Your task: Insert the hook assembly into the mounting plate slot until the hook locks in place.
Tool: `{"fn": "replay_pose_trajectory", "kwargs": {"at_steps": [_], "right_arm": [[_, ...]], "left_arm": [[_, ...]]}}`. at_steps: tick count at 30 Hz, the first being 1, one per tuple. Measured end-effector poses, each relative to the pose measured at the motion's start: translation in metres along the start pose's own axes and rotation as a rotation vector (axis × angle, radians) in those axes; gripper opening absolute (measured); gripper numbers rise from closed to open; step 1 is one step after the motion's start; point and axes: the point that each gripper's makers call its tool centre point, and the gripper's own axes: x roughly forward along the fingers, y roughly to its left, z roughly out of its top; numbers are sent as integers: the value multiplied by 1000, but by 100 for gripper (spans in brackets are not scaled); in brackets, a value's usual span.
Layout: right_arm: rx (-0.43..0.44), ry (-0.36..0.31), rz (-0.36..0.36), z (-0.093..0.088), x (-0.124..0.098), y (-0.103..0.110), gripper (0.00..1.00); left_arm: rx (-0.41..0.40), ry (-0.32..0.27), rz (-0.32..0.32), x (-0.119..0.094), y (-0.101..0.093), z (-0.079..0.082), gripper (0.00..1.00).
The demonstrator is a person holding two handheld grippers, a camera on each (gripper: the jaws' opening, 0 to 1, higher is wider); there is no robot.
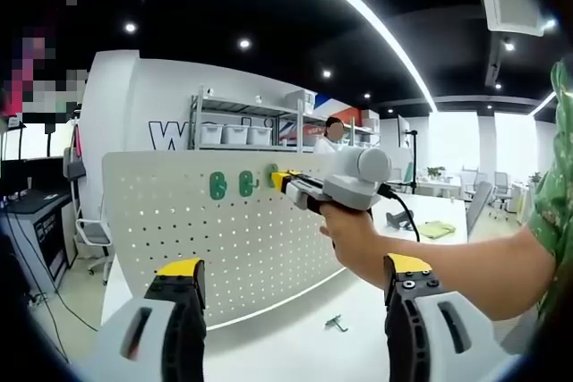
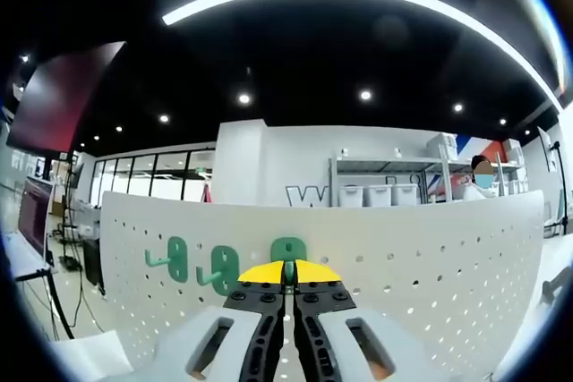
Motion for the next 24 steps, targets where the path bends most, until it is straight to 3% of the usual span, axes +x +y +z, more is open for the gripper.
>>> {"fn": "replay_pose_trajectory", "kwargs": {"at_steps": [24], "right_arm": [[-6,22,3,-2,2,-1,0]], "left_arm": [[1,-16,0,-2,-1,5,84]]}}
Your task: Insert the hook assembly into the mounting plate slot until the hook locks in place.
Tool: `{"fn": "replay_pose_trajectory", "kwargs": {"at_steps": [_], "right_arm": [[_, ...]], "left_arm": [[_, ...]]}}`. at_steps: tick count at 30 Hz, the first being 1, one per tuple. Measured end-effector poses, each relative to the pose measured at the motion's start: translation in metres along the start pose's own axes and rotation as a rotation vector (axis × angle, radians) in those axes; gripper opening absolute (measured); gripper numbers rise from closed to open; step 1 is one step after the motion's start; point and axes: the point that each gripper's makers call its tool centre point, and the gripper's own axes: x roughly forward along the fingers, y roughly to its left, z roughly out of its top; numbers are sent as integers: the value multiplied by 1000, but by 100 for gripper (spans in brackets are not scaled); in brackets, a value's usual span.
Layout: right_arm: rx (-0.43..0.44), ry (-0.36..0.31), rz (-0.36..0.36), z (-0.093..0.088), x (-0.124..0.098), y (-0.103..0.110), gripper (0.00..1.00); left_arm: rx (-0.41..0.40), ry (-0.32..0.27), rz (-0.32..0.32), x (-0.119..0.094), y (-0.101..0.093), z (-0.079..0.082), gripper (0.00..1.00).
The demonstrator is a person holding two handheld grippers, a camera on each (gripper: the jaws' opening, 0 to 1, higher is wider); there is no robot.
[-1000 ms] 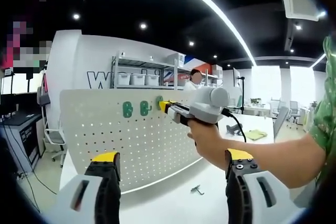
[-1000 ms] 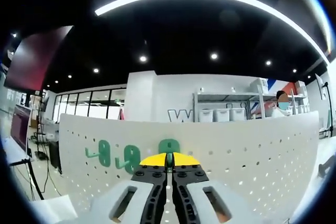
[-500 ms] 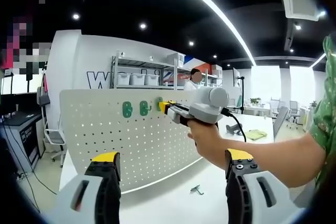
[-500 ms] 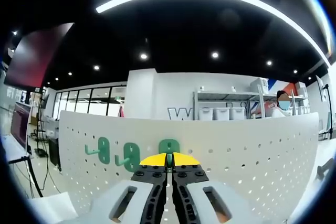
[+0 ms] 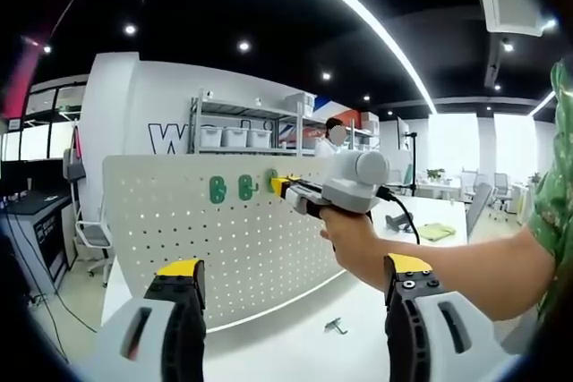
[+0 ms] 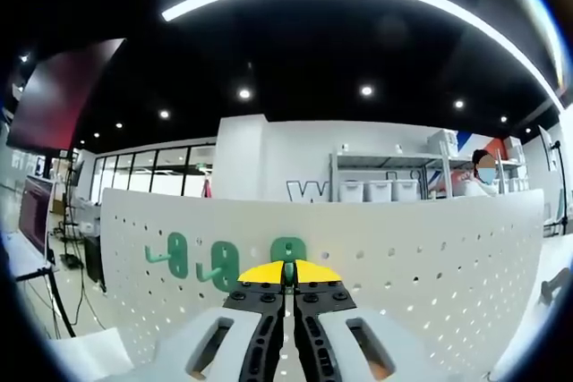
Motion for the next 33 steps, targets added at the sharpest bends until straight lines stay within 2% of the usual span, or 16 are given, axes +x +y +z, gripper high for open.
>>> {"fn": "replay_pose_trajectory", "kwargs": {"at_steps": [14,22,29,33], "right_arm": [[5,19,1,-5,0,0,0],[-36,45,5,-8,2,0,0],[-16,62,10,-9,4,0,1],[-46,63,14,-8,3,1,1]], "left_arm": [[2,-16,2,0,2,4,84],[0,-13,3,0,3,3,84],[1,-9,3,0,2,1,84],[1,-7,2,0,2,1,84]]}}
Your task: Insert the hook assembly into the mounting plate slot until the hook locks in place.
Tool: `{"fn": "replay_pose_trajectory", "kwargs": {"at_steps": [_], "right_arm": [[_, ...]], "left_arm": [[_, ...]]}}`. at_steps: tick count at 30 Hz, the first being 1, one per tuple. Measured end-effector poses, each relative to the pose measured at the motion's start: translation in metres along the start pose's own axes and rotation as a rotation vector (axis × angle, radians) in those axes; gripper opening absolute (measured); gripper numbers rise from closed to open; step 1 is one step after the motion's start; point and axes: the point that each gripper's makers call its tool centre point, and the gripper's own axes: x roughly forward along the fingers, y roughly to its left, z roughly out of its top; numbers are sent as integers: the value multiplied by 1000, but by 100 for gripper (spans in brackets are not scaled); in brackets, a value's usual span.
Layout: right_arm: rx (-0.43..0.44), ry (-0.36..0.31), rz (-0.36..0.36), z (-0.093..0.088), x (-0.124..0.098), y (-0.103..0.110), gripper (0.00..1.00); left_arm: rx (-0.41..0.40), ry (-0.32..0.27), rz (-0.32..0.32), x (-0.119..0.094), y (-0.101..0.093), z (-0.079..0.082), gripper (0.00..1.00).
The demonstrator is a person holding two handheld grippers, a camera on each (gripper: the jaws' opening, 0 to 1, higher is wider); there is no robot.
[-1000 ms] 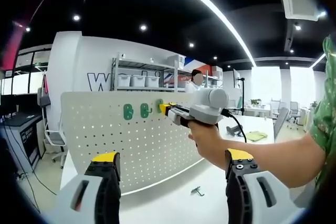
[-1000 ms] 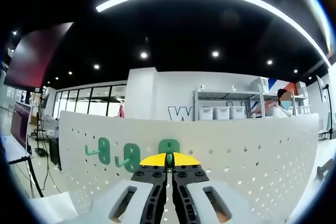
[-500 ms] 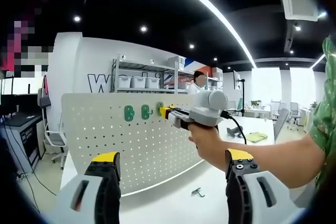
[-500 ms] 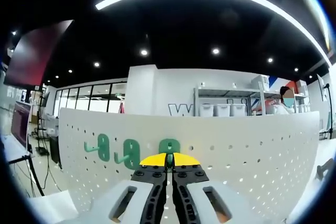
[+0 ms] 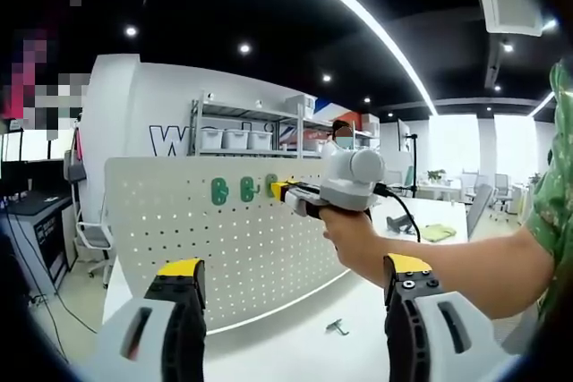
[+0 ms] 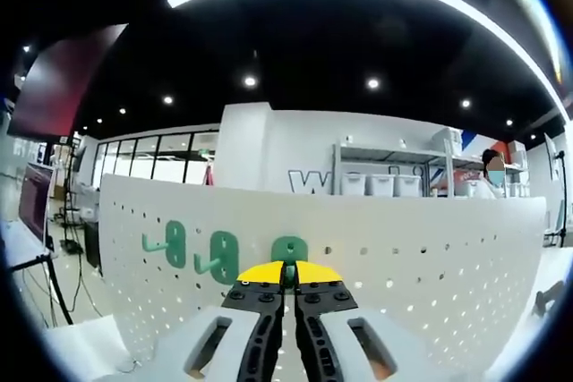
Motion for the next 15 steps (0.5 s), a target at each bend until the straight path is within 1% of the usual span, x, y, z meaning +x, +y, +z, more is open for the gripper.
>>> {"fn": "replay_pose_trajectory", "kwargs": {"at_steps": [3,6,9,11,13,15], "right_arm": [[12,-2,5,0,-1,0,1],[3,0,10,1,-1,0,2],[13,-9,12,3,-2,1,8],[-10,2,9,1,-3,1,7],[-19,-18,8,5,-3,0,6],[-31,-11,12,5,-1,1,6]], "left_arm": [[2,0,-3,1,-1,0,84],[2,2,-3,1,-1,-1,84],[3,3,-5,1,-2,-1,84],[4,3,-6,1,-2,0,83],[5,3,-6,1,-2,0,83],[5,4,-6,1,-2,-1,83]]}}
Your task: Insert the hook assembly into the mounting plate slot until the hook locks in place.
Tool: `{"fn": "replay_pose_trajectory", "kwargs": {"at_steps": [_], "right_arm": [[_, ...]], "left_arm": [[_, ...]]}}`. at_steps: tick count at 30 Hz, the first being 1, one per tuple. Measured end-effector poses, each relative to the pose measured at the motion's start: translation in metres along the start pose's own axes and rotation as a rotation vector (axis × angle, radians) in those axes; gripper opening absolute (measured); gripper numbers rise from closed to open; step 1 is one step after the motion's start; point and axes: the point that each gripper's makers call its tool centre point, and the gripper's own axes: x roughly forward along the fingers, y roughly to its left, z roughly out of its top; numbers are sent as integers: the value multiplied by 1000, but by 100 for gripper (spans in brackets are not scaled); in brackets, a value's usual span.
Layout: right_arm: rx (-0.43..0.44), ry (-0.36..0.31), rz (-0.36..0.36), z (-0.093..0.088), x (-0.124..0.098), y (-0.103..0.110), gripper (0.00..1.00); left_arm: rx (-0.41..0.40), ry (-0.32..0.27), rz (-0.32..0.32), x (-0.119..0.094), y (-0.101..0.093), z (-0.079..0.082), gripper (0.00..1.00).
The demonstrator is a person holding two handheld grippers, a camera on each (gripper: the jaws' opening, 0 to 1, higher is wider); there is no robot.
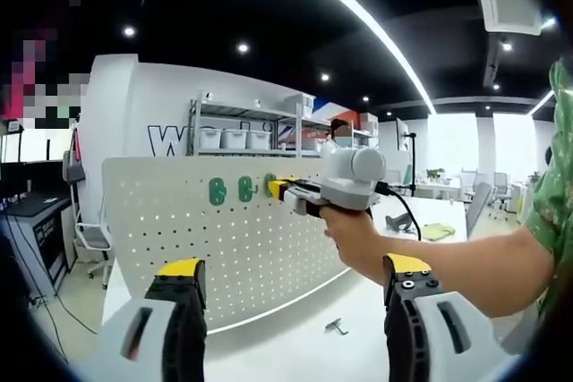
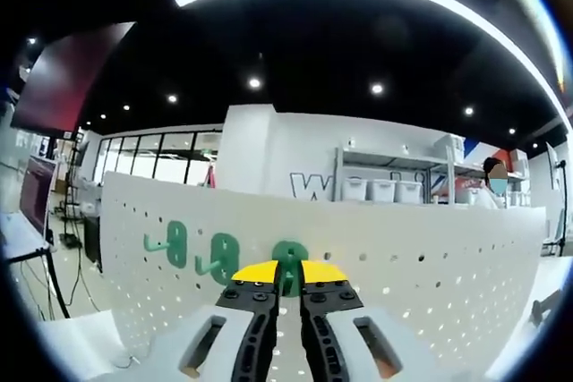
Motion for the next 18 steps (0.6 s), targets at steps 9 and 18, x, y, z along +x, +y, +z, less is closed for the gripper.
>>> {"fn": "replay_pose_trajectory", "kwargs": {"at_steps": [9,18], "right_arm": [[-63,-6,7,7,4,1,4],[-85,8,18,9,9,4,2]], "left_arm": [[2,1,-1,-1,-1,1,83],[1,2,3,-2,0,0,83]]}}
